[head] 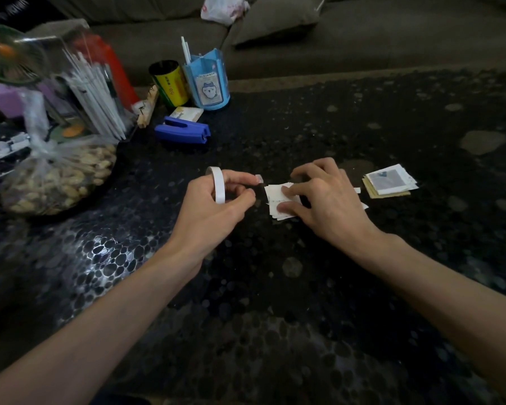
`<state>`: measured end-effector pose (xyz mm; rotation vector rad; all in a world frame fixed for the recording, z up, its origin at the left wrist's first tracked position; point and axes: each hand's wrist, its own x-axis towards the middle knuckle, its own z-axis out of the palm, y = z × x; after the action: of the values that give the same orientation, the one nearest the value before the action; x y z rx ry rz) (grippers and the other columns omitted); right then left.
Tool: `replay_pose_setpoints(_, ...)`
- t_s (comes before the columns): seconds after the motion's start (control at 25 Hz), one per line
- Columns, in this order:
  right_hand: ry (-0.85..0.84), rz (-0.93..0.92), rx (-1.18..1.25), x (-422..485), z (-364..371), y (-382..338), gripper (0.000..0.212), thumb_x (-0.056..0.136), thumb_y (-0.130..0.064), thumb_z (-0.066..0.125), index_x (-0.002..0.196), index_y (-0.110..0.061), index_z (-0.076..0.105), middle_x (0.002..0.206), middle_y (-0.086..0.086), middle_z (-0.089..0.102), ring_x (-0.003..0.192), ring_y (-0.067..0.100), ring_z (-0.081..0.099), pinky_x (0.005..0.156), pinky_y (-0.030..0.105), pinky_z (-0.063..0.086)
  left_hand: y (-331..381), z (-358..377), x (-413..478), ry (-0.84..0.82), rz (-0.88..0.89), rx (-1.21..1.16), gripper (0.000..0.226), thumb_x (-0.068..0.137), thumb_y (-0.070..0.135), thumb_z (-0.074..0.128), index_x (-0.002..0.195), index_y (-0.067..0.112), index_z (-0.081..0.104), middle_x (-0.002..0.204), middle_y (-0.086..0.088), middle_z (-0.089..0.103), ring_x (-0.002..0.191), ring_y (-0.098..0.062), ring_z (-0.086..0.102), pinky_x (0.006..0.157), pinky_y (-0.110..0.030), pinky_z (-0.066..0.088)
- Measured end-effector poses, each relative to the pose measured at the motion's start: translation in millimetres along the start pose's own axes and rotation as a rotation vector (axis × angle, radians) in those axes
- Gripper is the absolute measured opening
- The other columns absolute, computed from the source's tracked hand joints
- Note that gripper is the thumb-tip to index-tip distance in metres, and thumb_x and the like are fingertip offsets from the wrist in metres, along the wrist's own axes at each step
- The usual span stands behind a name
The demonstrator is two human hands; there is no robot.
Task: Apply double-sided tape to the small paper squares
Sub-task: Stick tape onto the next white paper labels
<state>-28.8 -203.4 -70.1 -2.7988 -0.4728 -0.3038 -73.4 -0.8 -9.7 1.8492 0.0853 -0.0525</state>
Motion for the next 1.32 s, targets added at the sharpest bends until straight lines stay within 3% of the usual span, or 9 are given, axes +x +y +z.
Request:
replay_pose_setpoints(0.24, 0.074, 0.034, 0.107, -1.6, 4.8, 2.3, 0.031, 0.09, -0.042, 0.076, 0.114, -0.023, 0.081, 0.124, -0.001, 0.068, 0.126, 0.024, 0.046, 0.096, 0.033, 0.037, -0.3, 0.2, -0.7, 0.018, -0.011, 0.007, 0.019, 0.095, 0.008, 0.069, 0.102, 0.023, 0.078, 0.082, 0.001, 0.071, 0.056, 0.0, 0.055, 0.049, -0.013, 0.043)
replay_pose_setpoints(0.4, 0.156, 0.021, 0.186, -6.9, 10.0, 4.5, 0.02, 0.087, -0.038, 0.081, 0.102, -0.024, 0.084, 0.109, -0.001, 0.069, 0.112, 0.021, 0.05, 0.09, 0.038, 0.047, -0.5, 0.2, -0.6, 0.019, -0.023, 0.022, 0.019, 0.096, 0.008, 0.069, 0.103, 0.023, 0.078, 0.084, 0.0, 0.071, 0.057, 0.001, 0.056, 0.05, -0.012, 0.044)
replay_pose_setpoints(0.52, 0.212, 0.007, 0.279, -5.7, 5.7, 4.2, 0.018, 0.088, -0.039, 0.08, 0.102, -0.029, 0.084, 0.106, -0.006, 0.065, 0.102, 0.009, 0.046, 0.082, 0.024, 0.042, -1.6, 0.1, 0.5, 0.021, -0.038, 0.023, 0.017, 0.094, 0.018, 0.074, 0.109, 0.026, 0.077, 0.091, 0.005, 0.073, 0.058, 0.001, 0.058, 0.048, -0.011, 0.043)
replay_pose_setpoints(0.68, 0.237, -0.173, 0.341, -5.3, -7.3, -6.8, 0.02, 0.092, -0.042, 0.074, 0.107, -0.032, 0.083, 0.106, -0.006, 0.064, 0.095, 0.01, 0.052, 0.077, 0.026, 0.046, -1.0, -1.0, 0.3, -0.003, -0.124, -0.019, 0.047, 0.084, 0.046, 0.08, 0.127, 0.031, 0.068, 0.086, 0.006, 0.078, 0.055, -0.006, 0.057, 0.051, -0.014, 0.042)
replay_pose_setpoints(0.84, 0.255, -0.306, 0.32, -12.2, -10.7, -14.9, 0.021, 0.094, -0.038, 0.072, 0.11, -0.029, 0.083, 0.106, -0.004, 0.068, 0.093, 0.014, 0.057, 0.075, 0.032, 0.052, -2.1, -2.5, -0.4, -0.036, -0.156, -0.058, 0.042, 0.09, 0.032, 0.078, 0.13, 0.03, 0.066, 0.082, 0.005, 0.078, 0.05, -0.005, 0.05, 0.046, -0.011, 0.04)
replay_pose_setpoints(1.0, 0.123, 0.005, 0.686, -24.6, -19.2, -20.2, 0.037, 0.091, -0.032, 0.08, 0.128, -0.029, 0.075, 0.101, -0.011, 0.075, 0.086, 0.005, 0.069, 0.077, 0.019, 0.054, -6.0, -2.0, -0.5, -0.03, -0.192, -0.122, 0.037, 0.09, 0.02, 0.08, 0.125, 0.028, 0.071, 0.085, 0.003, 0.079, 0.047, -0.004, 0.047, 0.045, -0.012, 0.039)
replay_pose_setpoints(1.12, 0.021, 0.213, 0.988, -25.4, -23.5, -23.0, 0.025, 0.09, -0.019, 0.083, 0.114, -0.019, 0.078, 0.092, -0.006, 0.08, 0.088, 0.005, 0.076, 0.085, 0.022, 0.06, -6.5, -3.0, -0.8, -0.042, -0.214, -0.144, 0.04, 0.085, 0.022, 0.084, 0.123, 0.03, 0.073, 0.093, 0.001, 0.081, 0.047, -0.004, 0.047, 0.045, -0.013, 0.037)
replay_pose_setpoints(1.2, -0.005, 0.271, 1.012, -21.7, -28.7, -20.7, 0.01, 0.091, -0.02, 0.081, 0.101, -0.02, 0.081, 0.093, -0.007, 0.08, 0.091, 0.005, 0.076, 0.087, 0.025, 0.061, -5.3, -3.9, -2.1, -0.055, -0.209, -0.105, 0.042, 0.084, 0.022, 0.084, 0.123, 0.032, 0.072, 0.096, 0.004, 0.081, 0.049, -0.004, 0.049, 0.048, -0.014, 0.039)
replay_pose_setpoints(1.32, -0.094, 0.261, 0.827, -19.6, -35.2, -10.7, 0.004, 0.091, -0.027, 0.081, 0.092, -0.031, 0.08, 0.092, -0.012, 0.079, 0.091, 0.001, 0.073, 0.09, 0.03, 0.06, -5.7, -4.8, -3.1, -0.028, -0.186, -0.063, 0.037, 0.087, 0.019, 0.081, 0.121, 0.03, 0.072, 0.095, 0.006, 0.081, 0.051, -0.004, 0.052, 0.047, -0.012, 0.042)
